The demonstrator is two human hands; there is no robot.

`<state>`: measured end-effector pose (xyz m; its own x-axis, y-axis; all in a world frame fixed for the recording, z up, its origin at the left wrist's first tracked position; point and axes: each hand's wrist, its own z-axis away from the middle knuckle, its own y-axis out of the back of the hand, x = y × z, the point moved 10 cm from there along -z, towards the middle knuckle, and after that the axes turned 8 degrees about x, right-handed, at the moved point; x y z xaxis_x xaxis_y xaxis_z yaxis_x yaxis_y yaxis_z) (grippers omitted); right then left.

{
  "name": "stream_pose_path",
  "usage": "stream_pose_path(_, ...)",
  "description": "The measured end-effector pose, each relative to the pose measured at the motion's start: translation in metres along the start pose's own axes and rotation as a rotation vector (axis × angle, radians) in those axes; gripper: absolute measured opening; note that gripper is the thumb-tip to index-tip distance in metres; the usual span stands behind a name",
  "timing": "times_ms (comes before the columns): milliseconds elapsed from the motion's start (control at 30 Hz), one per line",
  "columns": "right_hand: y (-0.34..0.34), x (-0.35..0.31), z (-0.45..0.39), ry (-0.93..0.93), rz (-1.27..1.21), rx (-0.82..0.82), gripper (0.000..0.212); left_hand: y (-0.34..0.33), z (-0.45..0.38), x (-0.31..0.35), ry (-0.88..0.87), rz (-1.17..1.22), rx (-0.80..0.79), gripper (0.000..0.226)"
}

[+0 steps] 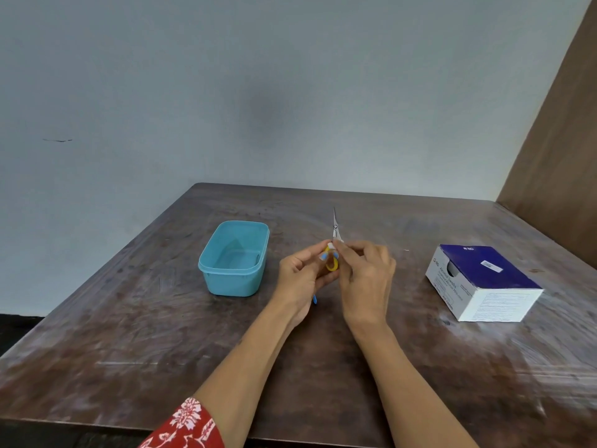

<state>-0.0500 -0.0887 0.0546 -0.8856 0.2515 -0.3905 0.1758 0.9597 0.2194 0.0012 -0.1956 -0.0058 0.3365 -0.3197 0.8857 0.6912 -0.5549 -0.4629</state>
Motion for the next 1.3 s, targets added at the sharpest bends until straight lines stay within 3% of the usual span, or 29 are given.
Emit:
stream_pose_path(533,0.000,-0.004,0.001,0.002,0.006,-0.035,0.020,-0.001,0.001,-0.001,0.030,-0.007,-0.014,0.024)
stream_pose_path(700,0.007,0.019,0.000,-0.250,-0.154,0.011,0.018,0.000,0.001,-0.003,0.033,-0.007,0.001,0.025)
stream_pose_path(1000,0.005,0.005,-0.001,-0.172,-0.079,-0.059,0.016,-0.001,0.002,-0.003,0.047,-0.042,-0.009,0.025)
stream_pose_path(1100,0.002,0.002,0.001,-0.138,-0.070,-0.093,0.028,0.000,0.001,-0.005,0.040,-0.064,-0.003,0.027)
stream_pose_path(1300,0.004,0.008,-0.001,-0.198,-0.027,-0.072,0.027,-0.001,0.002,-0.005,0.036,-0.108,-0.007,0.025)
